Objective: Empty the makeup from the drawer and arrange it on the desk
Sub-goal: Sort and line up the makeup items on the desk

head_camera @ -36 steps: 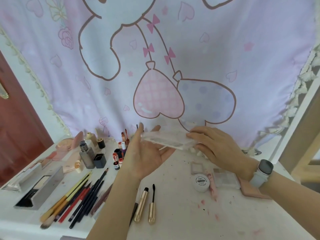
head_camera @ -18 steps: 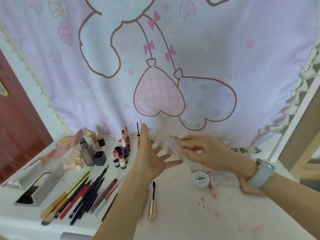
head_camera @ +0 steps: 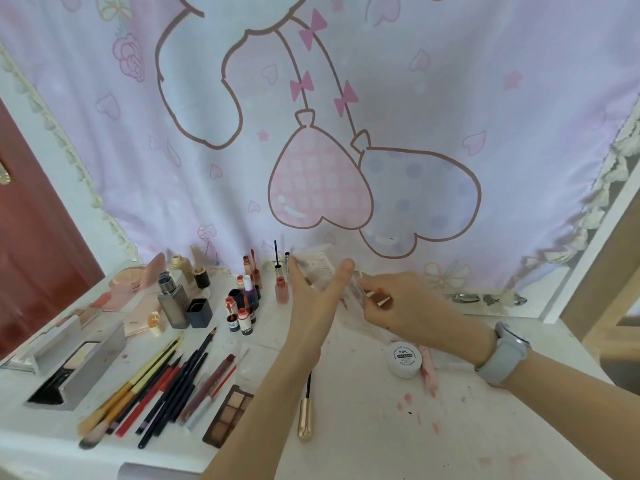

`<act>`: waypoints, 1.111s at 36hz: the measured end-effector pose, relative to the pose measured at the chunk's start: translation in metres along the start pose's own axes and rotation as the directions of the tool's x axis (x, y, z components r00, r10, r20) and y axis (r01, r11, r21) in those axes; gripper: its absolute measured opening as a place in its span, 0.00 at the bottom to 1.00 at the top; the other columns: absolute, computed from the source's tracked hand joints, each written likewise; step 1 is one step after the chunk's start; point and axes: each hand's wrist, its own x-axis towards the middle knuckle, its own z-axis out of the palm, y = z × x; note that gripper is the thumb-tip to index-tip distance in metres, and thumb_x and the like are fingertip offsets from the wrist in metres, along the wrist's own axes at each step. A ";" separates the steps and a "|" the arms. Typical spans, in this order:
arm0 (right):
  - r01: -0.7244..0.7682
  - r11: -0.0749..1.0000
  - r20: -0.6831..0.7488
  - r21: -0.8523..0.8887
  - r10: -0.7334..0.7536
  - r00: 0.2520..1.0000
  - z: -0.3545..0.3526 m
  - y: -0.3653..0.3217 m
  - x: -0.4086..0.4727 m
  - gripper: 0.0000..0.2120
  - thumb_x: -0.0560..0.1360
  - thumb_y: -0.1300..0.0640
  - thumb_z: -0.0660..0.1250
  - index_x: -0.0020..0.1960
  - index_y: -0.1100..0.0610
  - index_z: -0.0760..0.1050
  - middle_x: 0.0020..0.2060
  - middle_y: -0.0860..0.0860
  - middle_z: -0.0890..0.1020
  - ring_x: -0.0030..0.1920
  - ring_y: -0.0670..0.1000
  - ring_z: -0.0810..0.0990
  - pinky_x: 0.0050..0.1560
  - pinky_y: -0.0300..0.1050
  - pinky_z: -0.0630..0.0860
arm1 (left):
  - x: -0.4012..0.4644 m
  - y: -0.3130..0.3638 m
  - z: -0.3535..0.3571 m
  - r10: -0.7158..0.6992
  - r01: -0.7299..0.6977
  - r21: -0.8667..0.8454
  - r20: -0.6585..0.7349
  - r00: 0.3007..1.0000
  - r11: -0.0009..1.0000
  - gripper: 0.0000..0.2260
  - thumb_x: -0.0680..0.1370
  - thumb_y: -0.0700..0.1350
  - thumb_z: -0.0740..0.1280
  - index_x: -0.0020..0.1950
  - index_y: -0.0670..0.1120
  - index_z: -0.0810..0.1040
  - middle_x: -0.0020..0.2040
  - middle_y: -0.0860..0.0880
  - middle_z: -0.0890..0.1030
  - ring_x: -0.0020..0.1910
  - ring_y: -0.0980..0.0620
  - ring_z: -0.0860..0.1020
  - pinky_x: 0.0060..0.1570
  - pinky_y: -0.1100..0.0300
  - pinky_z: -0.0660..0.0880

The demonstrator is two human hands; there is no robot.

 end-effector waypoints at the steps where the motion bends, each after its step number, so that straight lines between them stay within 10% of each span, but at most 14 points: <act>1: -0.018 1.000 -0.008 0.007 0.018 1.000 0.002 0.000 0.001 0.09 0.70 0.57 0.60 0.32 0.49 0.68 0.27 0.37 0.73 0.31 0.37 0.73 0.33 0.36 0.68 | 0.001 0.000 0.000 0.005 -0.005 0.006 -0.008 1.000 1.000 0.55 0.56 0.70 0.70 0.76 0.60 0.44 0.75 0.52 0.59 0.71 0.51 0.64 0.69 0.44 0.63; 10: -0.244 0.958 -0.035 0.151 0.252 0.967 0.004 0.016 0.005 0.08 0.73 0.57 0.62 0.48 0.54 0.79 0.37 0.41 0.81 0.38 0.47 0.81 0.43 0.43 0.77 | 0.004 -0.008 -0.007 -0.181 0.183 -0.013 0.084 0.980 0.983 0.45 0.60 0.72 0.65 0.73 0.58 0.59 0.62 0.51 0.74 0.57 0.45 0.77 0.59 0.46 0.74; 14: -0.350 0.912 -0.036 0.215 0.365 0.930 0.002 0.029 0.011 0.07 0.73 0.57 0.62 0.43 0.58 0.78 0.36 0.46 0.82 0.30 0.42 0.81 0.37 0.42 0.79 | 0.017 -0.011 -0.007 -0.280 0.295 -0.052 0.194 0.940 0.954 0.23 0.73 0.69 0.56 0.56 0.57 0.79 0.50 0.48 0.84 0.48 0.46 0.82 0.52 0.48 0.78; 17: -0.436 0.867 -0.044 0.243 0.458 0.888 0.000 0.041 0.018 0.10 0.74 0.58 0.62 0.42 0.65 0.77 0.36 0.53 0.83 0.27 0.43 0.80 0.31 0.39 0.78 | 0.028 -0.011 -0.003 -0.353 0.375 -0.132 0.161 0.922 0.918 0.17 0.78 0.64 0.54 0.44 0.54 0.74 0.36 0.52 0.84 0.37 0.53 0.81 0.41 0.54 0.77; 23: -0.502 0.839 -0.095 0.211 0.529 0.843 -0.001 0.060 0.029 0.13 0.74 0.60 0.61 0.37 0.68 0.76 0.37 0.61 0.83 0.28 0.50 0.82 0.41 0.52 0.81 | 0.041 -0.021 -0.001 -0.289 0.296 0.131 -0.068 0.955 0.946 0.30 0.77 0.55 0.61 0.75 0.46 0.55 0.74 0.48 0.61 0.69 0.45 0.67 0.67 0.45 0.66; 40: -0.479 0.876 -0.215 -0.058 0.457 0.863 0.022 0.076 0.053 0.15 0.76 0.63 0.56 0.30 0.60 0.62 0.28 0.58 0.72 0.37 0.60 0.79 0.35 0.48 0.68 | 0.063 -0.055 0.013 -0.267 0.089 0.844 0.066 0.961 0.529 0.45 0.74 0.52 0.70 0.76 0.42 0.40 0.75 0.39 0.46 0.74 0.37 0.46 0.71 0.45 0.54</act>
